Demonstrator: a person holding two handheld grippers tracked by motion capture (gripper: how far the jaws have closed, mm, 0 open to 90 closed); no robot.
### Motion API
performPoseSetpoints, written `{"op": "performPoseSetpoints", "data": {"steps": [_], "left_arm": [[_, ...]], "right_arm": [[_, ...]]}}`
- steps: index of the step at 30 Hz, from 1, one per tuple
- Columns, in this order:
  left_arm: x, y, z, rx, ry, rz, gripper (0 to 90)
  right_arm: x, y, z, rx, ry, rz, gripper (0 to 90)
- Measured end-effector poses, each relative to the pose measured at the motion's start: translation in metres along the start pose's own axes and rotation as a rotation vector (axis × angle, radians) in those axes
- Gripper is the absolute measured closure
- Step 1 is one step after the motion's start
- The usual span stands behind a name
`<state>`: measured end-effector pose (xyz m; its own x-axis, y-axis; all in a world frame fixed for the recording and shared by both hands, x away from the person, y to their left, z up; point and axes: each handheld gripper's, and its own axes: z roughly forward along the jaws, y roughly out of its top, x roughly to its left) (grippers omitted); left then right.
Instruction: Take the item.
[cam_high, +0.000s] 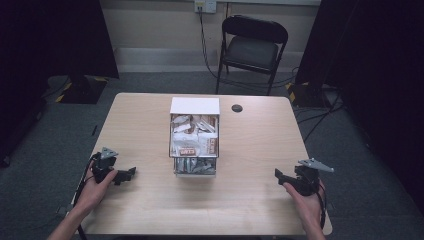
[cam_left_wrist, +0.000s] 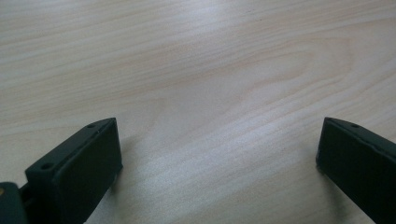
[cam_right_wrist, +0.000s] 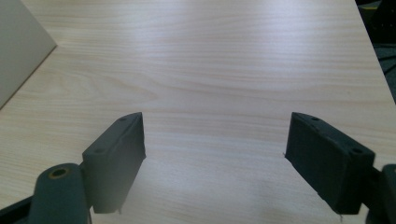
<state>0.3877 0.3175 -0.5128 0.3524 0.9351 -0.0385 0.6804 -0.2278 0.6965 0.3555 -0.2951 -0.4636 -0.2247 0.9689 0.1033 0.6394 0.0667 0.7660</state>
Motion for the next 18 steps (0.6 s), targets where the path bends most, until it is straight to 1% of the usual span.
{"op": "performPoseSetpoints", "data": {"steps": [2,3,6,7,11,15,18], "left_arm": [[0.0,0.0,0.0,0.0,0.0,0.0,0.0],[0.0,0.0,0.0,0.0,0.0,0.0,0.0],[0.0,0.0,0.0,0.0,0.0,0.0,0.0],[0.0,0.0,0.0,0.0,0.0,0.0,0.0],[0.0,0.0,0.0,0.0,0.0,0.0,0.0],[0.0,0.0,0.0,0.0,0.0,0.0,0.0],[0.0,0.0,0.0,0.0,0.0,0.0,0.0]], "right_arm": [[0.004,0.002,-0.001,-0.003,0.007,-0.013,20.3],[0.007,0.004,-0.002,0.004,0.019,-0.026,22.3],[0.012,0.006,-0.002,0.017,0.042,-0.038,23.1],[0.015,0.008,-0.003,0.014,0.054,-0.044,23.8],[0.022,0.015,-0.005,0.017,0.088,-0.039,25.6],[0.03,0.024,-0.007,0.01,0.107,-0.057,27.2],[0.036,0.03,-0.007,0.008,0.112,-0.072,28.0]]}}
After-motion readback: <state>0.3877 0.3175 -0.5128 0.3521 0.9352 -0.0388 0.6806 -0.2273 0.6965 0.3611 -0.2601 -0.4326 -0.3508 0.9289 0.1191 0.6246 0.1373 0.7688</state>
